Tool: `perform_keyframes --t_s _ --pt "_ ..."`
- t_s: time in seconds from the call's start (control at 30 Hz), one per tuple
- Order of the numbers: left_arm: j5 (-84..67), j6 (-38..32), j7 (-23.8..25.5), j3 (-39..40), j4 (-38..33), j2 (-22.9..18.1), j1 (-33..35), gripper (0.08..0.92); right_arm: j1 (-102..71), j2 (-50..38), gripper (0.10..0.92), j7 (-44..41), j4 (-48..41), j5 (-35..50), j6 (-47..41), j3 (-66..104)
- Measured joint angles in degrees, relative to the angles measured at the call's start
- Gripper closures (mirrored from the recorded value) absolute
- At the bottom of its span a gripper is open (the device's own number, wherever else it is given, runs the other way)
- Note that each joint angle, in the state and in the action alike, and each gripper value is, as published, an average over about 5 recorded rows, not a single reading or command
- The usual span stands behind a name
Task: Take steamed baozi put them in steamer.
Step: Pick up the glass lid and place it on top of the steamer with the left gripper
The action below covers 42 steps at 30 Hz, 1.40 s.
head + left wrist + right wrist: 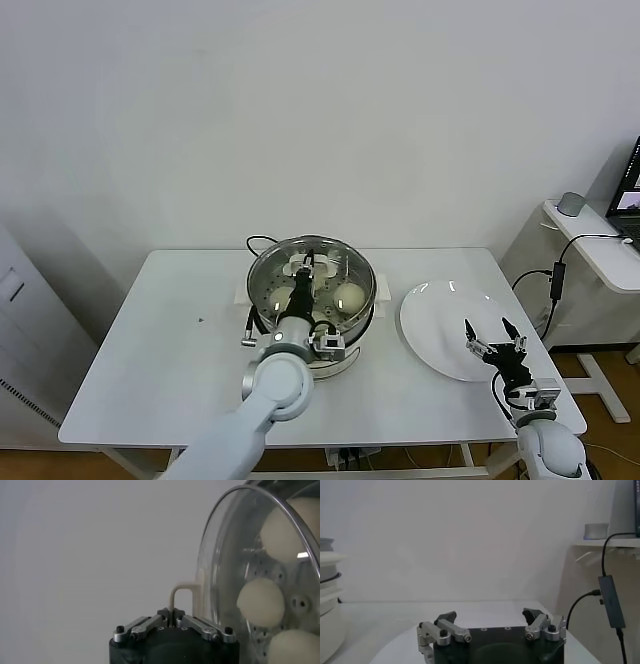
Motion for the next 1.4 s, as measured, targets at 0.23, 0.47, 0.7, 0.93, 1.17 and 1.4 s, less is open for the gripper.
perform_keyframes --t_s 0.23,0.47,0.7,0.93,1.17,1.4 --pt "0.26 -0.01 -0.31 0.16 1.07 -0.69 0.02 0.889 -0.16 0.08 0.203 -0.06 0.0 -0.02 0.03 0.05" --pt "0.08 -0.01 -0.76 -0.04 2.02 -1.19 -0.05 0.889 -0.25 0.16 0.203 -0.14 -0.01 -0.04 0.07 0.16" --pt "-0.46 0.08 -1.23 -0.03 2.51 -1.67 -0.08 0.889 -0.35 0.24 0.203 -0.18 -0.02 -0.06 0.08 0.32" --pt "-0.53 0.0 -1.73 -0.02 3.34 -2.14 -0.08 0.889 -0.69 0.34 0.203 -0.32 0.15 -0.05 0.14 0.83" --pt "-0.99 -0.32 -2.31 -0.06 3.91 -1.68 0.07 0.889 -1.02 0.63 0.203 -0.68 0.33 -0.03 0.31 1.16" --pt "-1.92 -0.34 -3.61 -0.21 3.4 -0.93 0.87 0.772 -1.12 1.14 0.203 -0.95 0.33 -0.03 0.37 1.22"
